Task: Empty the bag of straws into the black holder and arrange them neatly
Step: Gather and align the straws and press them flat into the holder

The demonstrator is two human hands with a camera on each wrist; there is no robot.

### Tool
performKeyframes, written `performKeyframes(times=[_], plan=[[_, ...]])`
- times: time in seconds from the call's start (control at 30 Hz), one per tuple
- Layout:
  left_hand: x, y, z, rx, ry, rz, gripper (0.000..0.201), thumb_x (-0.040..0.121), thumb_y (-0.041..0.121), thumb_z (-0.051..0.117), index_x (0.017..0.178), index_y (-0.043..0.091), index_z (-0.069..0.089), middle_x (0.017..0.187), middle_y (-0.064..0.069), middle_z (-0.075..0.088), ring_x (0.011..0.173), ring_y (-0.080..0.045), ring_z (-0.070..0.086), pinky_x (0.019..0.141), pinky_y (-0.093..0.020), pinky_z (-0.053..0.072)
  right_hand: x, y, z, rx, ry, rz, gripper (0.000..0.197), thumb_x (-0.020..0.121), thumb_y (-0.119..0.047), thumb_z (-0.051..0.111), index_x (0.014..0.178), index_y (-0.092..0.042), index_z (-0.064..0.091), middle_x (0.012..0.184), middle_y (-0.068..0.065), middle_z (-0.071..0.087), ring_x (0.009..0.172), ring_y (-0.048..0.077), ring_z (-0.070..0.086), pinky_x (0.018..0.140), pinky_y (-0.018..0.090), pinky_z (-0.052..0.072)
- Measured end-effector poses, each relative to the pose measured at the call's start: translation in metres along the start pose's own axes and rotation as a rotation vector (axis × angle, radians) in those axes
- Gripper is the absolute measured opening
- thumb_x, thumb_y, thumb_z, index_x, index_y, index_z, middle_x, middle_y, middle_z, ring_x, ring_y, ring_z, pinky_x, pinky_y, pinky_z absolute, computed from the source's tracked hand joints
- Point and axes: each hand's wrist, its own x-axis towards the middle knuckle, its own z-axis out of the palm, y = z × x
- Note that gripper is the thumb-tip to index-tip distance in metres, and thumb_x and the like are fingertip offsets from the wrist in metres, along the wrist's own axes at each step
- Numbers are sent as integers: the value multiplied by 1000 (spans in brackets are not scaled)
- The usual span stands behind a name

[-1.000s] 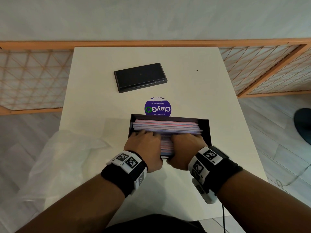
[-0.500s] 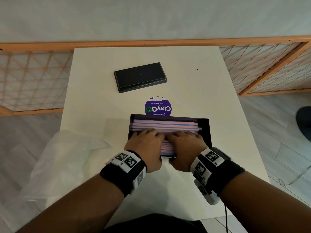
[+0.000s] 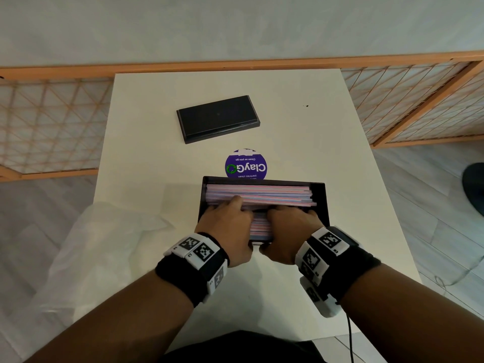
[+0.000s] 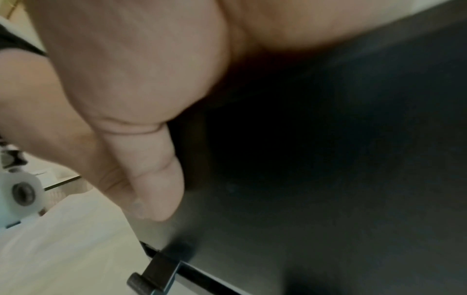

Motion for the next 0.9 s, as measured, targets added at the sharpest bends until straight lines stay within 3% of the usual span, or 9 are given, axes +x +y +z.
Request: performKeyframes(times=[0.13, 0.2, 0.3, 0.43, 0.53, 0.63, 0.77, 0.9], plan=[[-3, 14, -3, 76, 80, 70, 52, 81, 36, 69, 126, 23, 47, 126, 0, 50, 119, -23, 52, 99, -40, 45, 0, -3, -7, -49, -18, -59, 48, 74, -48, 63, 118, -30, 59, 121, 1, 53, 116, 29, 53, 100, 45, 40], [-1, 19, -1, 14, 50, 65, 58, 82, 32, 71, 133, 23, 44, 131, 1, 53, 122, -23, 52, 102, -41, 46, -1, -5, -8, -43, -10, -101, 42, 76, -43, 63, 115, -29, 59, 118, 0, 56, 114, 28, 56, 97, 43, 44], [0, 10, 3, 28, 21, 31, 56, 84, 33, 68, 135, 24, 46, 133, 1, 55, 124, -24, 53, 105, -41, 43, -5, 1, -8, -26, 47, -82, 58, 72, -47, 64, 126, -32, 50, 126, -7, 60, 119, 24, 57, 102, 43, 44], [-5, -2, 7, 88, 67, -19, 48, 82, 38, 65, 126, 24, 52, 126, 1, 52, 117, -23, 53, 101, -39, 42, -9, 7, -10, -78, 51, 0, 44, 72, -50, 61, 110, -28, 61, 110, -4, 66, 105, 25, 63, 96, 38, 46], [-4, 5, 11, 89, 77, 27, 55, 82, 37, 63, 133, 22, 46, 129, 0, 50, 119, -23, 52, 103, -40, 42, -5, -4, -7, -9, 17, -86, 45, 72, -38, 62, 116, -29, 58, 118, -3, 61, 109, 27, 60, 92, 38, 50], [-5, 7, 15, 95, 88, 57, 64, 82, 35, 62, 141, 22, 41, 134, 1, 51, 124, -23, 52, 108, -41, 39, -6, -6, -3, 14, 32, -113, 48, 73, -38, 61, 119, -29, 54, 122, -5, 61, 112, 25, 60, 96, 38, 48], [-9, -1, 13, 183, 96, -26, 56, 83, 38, 63, 133, 19, 45, 129, -2, 55, 121, -26, 51, 103, -41, 38, -14, 7, -3, -98, 54, 2, 50, 77, -53, 59, 116, -22, 54, 117, 0, 64, 108, 27, 62, 98, 38, 45], [-6, 11, 10, 175, 88, -7, 59, 82, 41, 65, 132, 19, 43, 130, -2, 55, 120, -25, 50, 102, -42, 39, -14, -8, 1, -57, 73, -56, 58, 79, -47, 59, 128, -19, 47, 128, 3, 59, 118, 28, 56, 105, 41, 41]])
